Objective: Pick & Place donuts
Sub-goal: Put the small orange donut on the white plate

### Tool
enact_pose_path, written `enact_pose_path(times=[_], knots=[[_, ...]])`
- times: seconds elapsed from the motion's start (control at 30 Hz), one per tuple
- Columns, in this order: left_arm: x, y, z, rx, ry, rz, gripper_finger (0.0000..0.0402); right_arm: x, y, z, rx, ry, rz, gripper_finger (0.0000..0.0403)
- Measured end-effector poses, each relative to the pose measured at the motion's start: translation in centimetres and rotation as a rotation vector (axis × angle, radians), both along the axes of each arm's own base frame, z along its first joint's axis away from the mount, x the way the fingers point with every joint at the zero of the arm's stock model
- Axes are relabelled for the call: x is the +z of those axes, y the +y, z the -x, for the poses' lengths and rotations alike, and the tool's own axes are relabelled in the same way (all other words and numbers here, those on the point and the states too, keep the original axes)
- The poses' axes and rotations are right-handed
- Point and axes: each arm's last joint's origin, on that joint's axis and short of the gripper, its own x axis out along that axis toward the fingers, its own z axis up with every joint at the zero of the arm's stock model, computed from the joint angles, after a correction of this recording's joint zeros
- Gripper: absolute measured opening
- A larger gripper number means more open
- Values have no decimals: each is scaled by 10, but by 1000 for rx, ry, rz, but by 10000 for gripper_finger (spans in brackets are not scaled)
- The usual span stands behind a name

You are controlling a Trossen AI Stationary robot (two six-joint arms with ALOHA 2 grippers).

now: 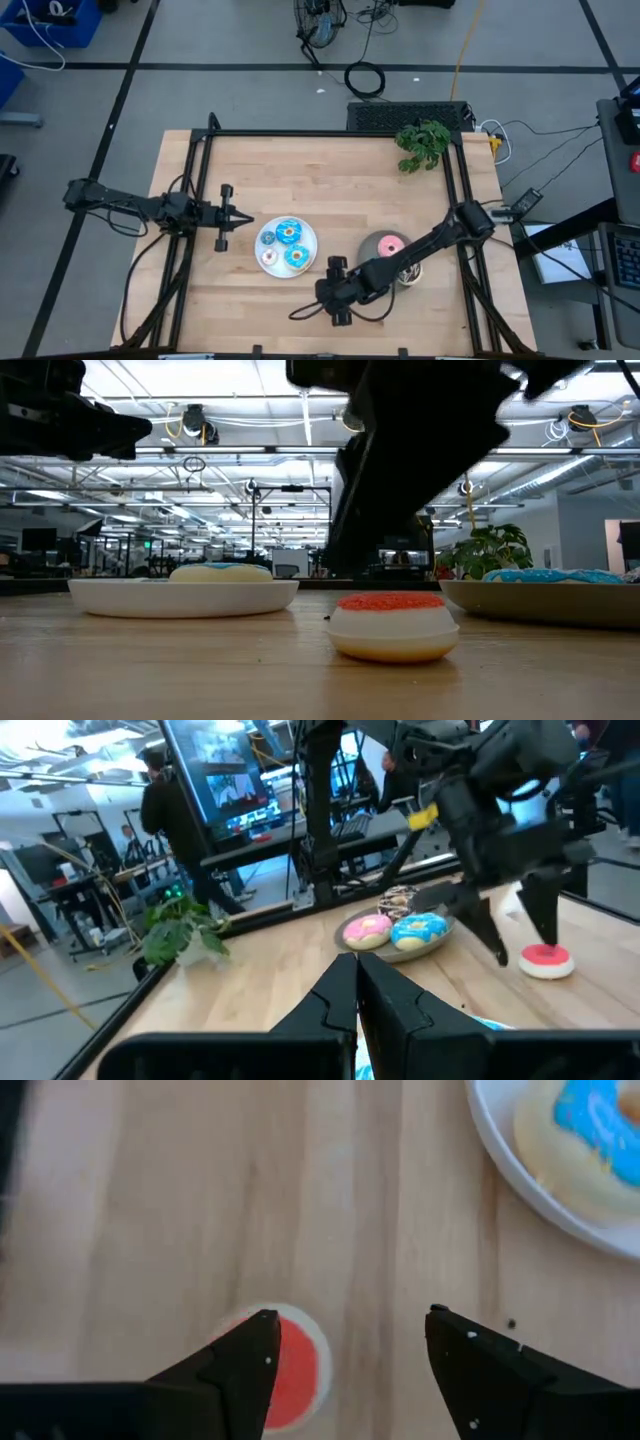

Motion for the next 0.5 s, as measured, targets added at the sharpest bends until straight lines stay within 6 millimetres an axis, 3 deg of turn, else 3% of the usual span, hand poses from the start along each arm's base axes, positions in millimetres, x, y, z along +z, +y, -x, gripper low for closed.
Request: enact_pose_path(times=[0.23, 0.5], knots=[[0, 0, 0, 3, -1, -23, 19, -16, -1, -1, -23, 65, -33, 234], [0, 0, 0, 6, -5, -39, 19, -15, -1, 0, -22, 76, -33, 235]])
